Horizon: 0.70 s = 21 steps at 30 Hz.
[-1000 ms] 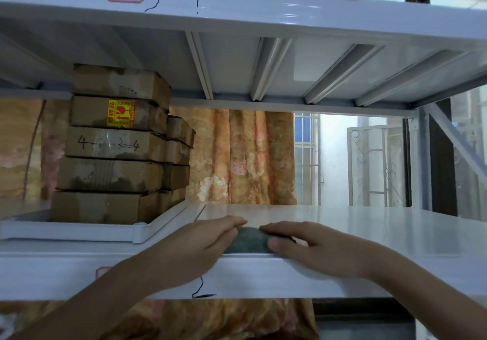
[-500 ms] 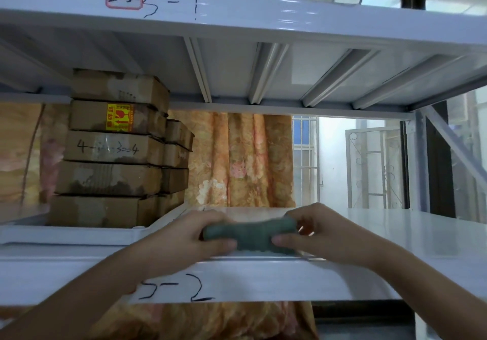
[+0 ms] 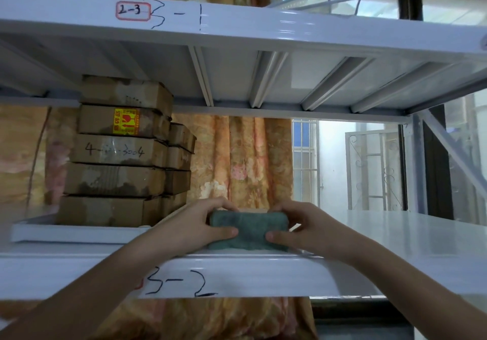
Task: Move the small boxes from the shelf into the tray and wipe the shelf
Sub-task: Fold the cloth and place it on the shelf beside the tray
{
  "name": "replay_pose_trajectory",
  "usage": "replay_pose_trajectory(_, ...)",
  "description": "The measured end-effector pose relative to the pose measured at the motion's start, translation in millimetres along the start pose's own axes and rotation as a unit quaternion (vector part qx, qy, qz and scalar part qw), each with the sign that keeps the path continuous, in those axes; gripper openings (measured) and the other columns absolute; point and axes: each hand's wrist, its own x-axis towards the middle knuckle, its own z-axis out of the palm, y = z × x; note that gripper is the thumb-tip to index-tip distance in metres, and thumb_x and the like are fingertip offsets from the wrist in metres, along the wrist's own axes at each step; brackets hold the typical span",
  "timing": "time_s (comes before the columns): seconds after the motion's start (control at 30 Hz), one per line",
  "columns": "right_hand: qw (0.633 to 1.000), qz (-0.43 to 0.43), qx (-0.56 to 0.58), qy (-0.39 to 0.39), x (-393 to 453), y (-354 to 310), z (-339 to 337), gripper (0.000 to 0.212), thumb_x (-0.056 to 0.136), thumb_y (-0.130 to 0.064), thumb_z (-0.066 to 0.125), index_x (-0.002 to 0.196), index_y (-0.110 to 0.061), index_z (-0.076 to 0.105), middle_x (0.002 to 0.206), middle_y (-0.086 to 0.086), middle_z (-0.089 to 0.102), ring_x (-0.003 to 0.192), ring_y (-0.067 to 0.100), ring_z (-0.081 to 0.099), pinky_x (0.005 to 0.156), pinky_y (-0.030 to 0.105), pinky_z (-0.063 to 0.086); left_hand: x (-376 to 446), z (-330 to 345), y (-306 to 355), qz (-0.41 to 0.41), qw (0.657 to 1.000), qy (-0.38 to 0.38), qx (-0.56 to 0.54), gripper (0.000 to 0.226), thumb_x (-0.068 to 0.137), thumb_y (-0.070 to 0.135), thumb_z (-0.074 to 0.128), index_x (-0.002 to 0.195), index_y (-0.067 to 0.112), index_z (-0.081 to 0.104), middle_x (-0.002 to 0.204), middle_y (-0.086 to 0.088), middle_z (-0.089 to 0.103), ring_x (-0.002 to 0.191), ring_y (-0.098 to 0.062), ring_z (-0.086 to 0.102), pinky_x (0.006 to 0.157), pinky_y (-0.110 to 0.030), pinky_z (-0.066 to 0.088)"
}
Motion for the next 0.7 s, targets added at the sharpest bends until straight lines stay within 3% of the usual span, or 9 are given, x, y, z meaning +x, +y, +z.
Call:
replay_pose_trajectory(0.07, 1.0, 0.007, 0.007, -0.003, 0, 1, 1, 0.031, 0.072, -0.024, 0.082, 0.096, -0.018, 0.064, 0.093, 0.004, 0.067, 0.089, 0.022, 0.067, 0.078, 0.038, 0.057, -2, -2, 0, 0.007, 1.0, -0.024, 0.019, 0.032, 0.079, 0.026, 0.077, 0.107, 0.03, 0.065, 0.098, 0.009, 0.068, 0.088, -0.003, 0.066, 0.082, -0.021, 0.055)
replay_pose_trajectory(0.13, 1.0, 0.004, 0.0, 0.007, 1, 2, 3, 0.032, 0.073, -0.019, 0.081, 0.099, -0.014, 0.062, 0.093, 0.005, 0.067, 0.086, 0.019, 0.067, 0.077, 0.037, 0.057, -2, -2, 0, -0.002, 1.0, -0.025, 0.007, 0.035, 0.079, 0.02, 0.076, 0.111, 0.025, 0.063, 0.1, 0.01, 0.066, 0.09, 0.001, 0.064, 0.079, -0.014, 0.053)
replay_pose_trajectory(0.3, 0.997, -0.017, 0.065, 0.025, 5, -3, 4, 0.018, 0.086, -0.001, 0.065, 0.099, -0.014, 0.063, 0.088, 0.005, 0.065, 0.081, 0.014, 0.064, 0.074, 0.027, 0.056, -1, -2, -2, -0.029, 0.992, 0.022, -0.124, 0.022, 0.083, 0.0, 0.068, 0.101, 0.01, 0.059, 0.091, -0.009, 0.07, 0.078, -0.012, 0.068, 0.065, -0.022, 0.057)
replay_pose_trajectory(0.37, 0.995, 0.005, 0.099, 0.028, 6, -6, 2, 0.015, 0.088, -0.002, 0.062, 0.097, -0.014, 0.063, 0.084, 0.006, 0.064, 0.076, 0.014, 0.064, 0.066, 0.024, 0.055, -3, -4, -1, -0.034, 0.984, 0.044, -0.168, 0.02, 0.085, 0.001, 0.065, 0.103, 0.004, 0.058, 0.093, -0.017, 0.071, 0.077, -0.019, 0.068, 0.066, -0.026, 0.058)
replay_pose_trajectory(0.43, 0.991, 0.026, 0.126, 0.021, 6, -11, 1, 0.011, 0.091, -0.005, 0.059, 0.098, -0.012, 0.063, 0.085, 0.009, 0.064, 0.074, 0.016, 0.064, 0.059, 0.023, 0.055, -6, -7, 2, -0.029, 0.98, 0.061, -0.187, 0.019, 0.087, 0.005, 0.063, 0.105, 0.003, 0.058, 0.093, -0.021, 0.072, 0.072, -0.017, 0.069, 0.057, -0.023, 0.057)
replay_pose_trajectory(0.6, 0.979, 0.066, 0.19, 0.024, 15, -32, 0, 0.01, 0.092, -0.007, 0.059, 0.092, -0.013, 0.067, 0.087, 0.007, 0.068, 0.072, 0.015, 0.066, 0.058, 0.02, 0.055, -10, -20, 11, -0.02, 0.983, 0.118, -0.142, 0.018, 0.088, 0.012, 0.063, 0.106, 0.012, 0.059, 0.083, -0.008, 0.073, 0.063, -0.008, 0.064, 0.047, -0.016, 0.05)
replay_pose_trajectory(0.7, 0.973, 0.08, 0.214, 0.01, 25, -46, 3, 0.012, 0.091, -0.008, 0.061, 0.101, -0.007, 0.067, 0.09, 0.009, 0.068, 0.071, 0.016, 0.066, 0.055, 0.019, 0.054, -16, -36, 14, -0.037, 0.98, 0.163, -0.103, 0.019, 0.088, 0.013, 0.064, 0.106, 0.01, 0.059, 0.08, -0.007, 0.067, 0.06, -0.011, 0.057, 0.044, -0.016, 0.045)
